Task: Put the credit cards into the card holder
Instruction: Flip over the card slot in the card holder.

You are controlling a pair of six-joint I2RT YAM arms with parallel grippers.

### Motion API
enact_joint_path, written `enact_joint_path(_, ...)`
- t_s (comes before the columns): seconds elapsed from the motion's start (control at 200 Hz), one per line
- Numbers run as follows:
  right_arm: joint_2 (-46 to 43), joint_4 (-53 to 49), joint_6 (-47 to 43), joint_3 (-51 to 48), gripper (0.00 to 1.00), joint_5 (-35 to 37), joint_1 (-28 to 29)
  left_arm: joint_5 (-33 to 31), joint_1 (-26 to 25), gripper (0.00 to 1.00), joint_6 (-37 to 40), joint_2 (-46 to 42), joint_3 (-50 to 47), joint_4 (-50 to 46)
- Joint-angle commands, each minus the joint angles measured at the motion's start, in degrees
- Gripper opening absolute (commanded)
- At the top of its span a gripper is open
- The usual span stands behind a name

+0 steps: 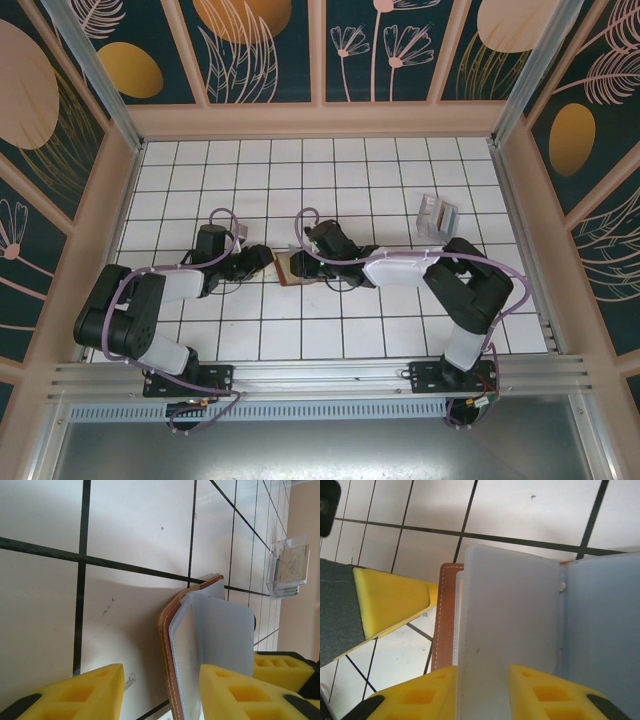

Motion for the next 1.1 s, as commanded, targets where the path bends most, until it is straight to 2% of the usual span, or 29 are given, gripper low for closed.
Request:
enact_joint_path(0.0,0.4,1.9,0.8,-1.4,0.29,-1.2,-0.9,0.1,0.1,0.45,1.3,0.2,0.9,-0.4)
enact_joint_path(0.28,0.2,3.0,0.9,-2.2,0.28,-2.4,-1.7,-0.7,0.1,0.45,1.9,0.6,0.8,-0.8)
enact_joint_path(0.415,0.0,5.7,1.4,-3.7,0.23,-5.0,-2.6,-0.8,0.1,0.45,1.9,0.5,0.4,-0.7)
enact_joint_path(0.851,-0.9,9.0,4.2,-7.3,0.29,-8.2,-6.2,-1.3,0.1,0.45,3.0,0.5,1.0,-2.0)
enact_joint_path(1.096,-1.0,9.0,4.6,-7.7,0.26,-8.5,-7.1,-1.6,0.1,0.45,2.6,0.2,0.3,-1.3)
